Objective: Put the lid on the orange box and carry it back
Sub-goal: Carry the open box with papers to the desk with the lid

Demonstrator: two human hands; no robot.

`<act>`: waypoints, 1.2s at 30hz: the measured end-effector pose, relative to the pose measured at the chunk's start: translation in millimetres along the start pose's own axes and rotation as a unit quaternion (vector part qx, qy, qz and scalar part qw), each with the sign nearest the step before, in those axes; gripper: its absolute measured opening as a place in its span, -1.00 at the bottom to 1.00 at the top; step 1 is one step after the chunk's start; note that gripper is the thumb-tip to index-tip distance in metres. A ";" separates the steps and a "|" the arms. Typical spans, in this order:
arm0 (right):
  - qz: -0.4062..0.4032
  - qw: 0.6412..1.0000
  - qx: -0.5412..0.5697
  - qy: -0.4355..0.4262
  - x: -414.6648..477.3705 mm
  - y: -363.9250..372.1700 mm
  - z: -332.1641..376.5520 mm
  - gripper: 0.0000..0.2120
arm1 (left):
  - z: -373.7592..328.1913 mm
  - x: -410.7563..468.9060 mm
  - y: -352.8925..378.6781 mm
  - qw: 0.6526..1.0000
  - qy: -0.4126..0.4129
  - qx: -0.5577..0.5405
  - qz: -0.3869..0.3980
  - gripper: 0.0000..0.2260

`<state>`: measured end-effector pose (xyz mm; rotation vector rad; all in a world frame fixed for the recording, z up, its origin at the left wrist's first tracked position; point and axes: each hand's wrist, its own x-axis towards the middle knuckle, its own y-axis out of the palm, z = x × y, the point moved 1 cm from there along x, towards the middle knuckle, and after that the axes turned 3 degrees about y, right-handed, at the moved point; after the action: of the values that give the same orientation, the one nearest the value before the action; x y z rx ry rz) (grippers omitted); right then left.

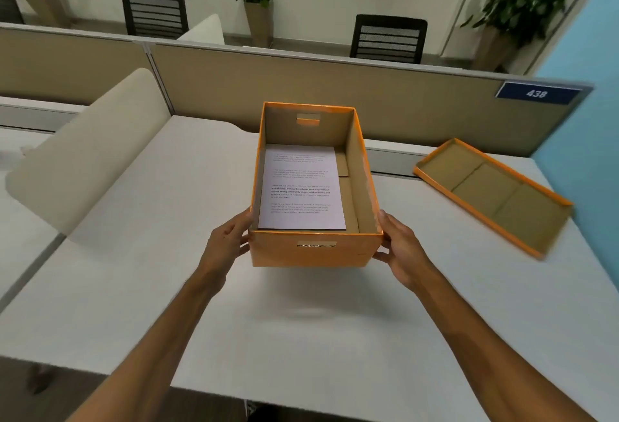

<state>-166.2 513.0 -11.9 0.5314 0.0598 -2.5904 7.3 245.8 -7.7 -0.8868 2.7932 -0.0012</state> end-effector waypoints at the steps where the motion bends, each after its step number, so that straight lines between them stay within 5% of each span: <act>1: 0.002 1.000 0.002 0.002 -10.5 -9.2 -3.2 -0.64 | 1.5 -8.8 8.0 1.000 -0.002 0.000 0.001 -0.57; 15: -0.015 0.999 0.018 0.030 -110.3 -79.2 -55.1 -0.67 | 33.3 -97.5 66.7 0.999 -0.038 0.008 0.033 -0.55; 36: -0.093 0.995 0.003 0.043 -180.5 -65.5 -109.9 -0.68 | 66.7 -156.9 57.7 0.993 -0.080 -0.021 0.079 -0.51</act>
<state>-12.9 668.3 -48.2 0.6695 0.1362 -2.7480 112.7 386.7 -45.4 -0.6403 2.7128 0.1474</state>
